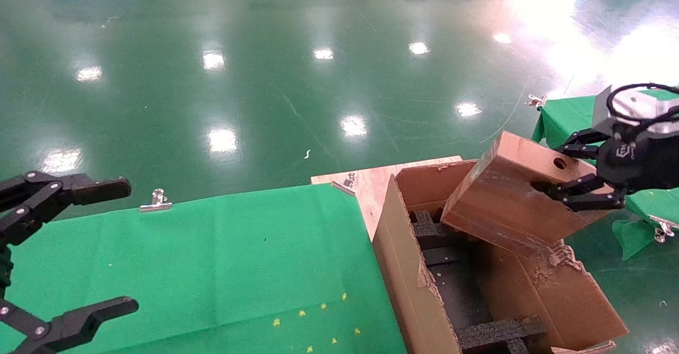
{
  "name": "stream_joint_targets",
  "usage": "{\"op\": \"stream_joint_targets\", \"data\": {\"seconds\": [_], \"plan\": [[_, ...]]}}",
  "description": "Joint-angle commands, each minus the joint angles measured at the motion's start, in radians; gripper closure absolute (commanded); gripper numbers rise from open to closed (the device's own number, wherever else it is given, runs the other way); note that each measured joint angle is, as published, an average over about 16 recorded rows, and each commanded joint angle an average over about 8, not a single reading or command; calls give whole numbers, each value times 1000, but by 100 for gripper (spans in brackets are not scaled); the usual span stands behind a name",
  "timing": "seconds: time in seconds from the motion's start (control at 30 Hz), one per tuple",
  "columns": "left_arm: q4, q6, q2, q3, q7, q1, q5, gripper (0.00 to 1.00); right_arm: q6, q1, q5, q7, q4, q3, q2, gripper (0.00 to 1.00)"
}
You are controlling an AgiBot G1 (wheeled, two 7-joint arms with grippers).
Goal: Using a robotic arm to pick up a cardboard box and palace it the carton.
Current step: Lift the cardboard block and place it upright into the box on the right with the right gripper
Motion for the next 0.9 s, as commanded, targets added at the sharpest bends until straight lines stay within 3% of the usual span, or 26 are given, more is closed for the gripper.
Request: {"op": "stream_joint_targets", "data": {"seconds": [0.03,0.3,0.57,0.7,0.9], "plan": [[0,0,0,0,0,0,0,0,23,-12,8,20,-10,-2,2,100],[0,0,0,0,0,0,0,0,230,-114,-13,330,158,-44,66,100],[0,0,0,1,0,0,0,0,443,-213,-152,713,396,-116,131,100],[0,0,0,1,0,0,0,0,506,-255,-227,881,445,-151,126,100],[0,0,0,1,0,0,0,0,551,-294,-308,1058,451,-184,95,100]]}}
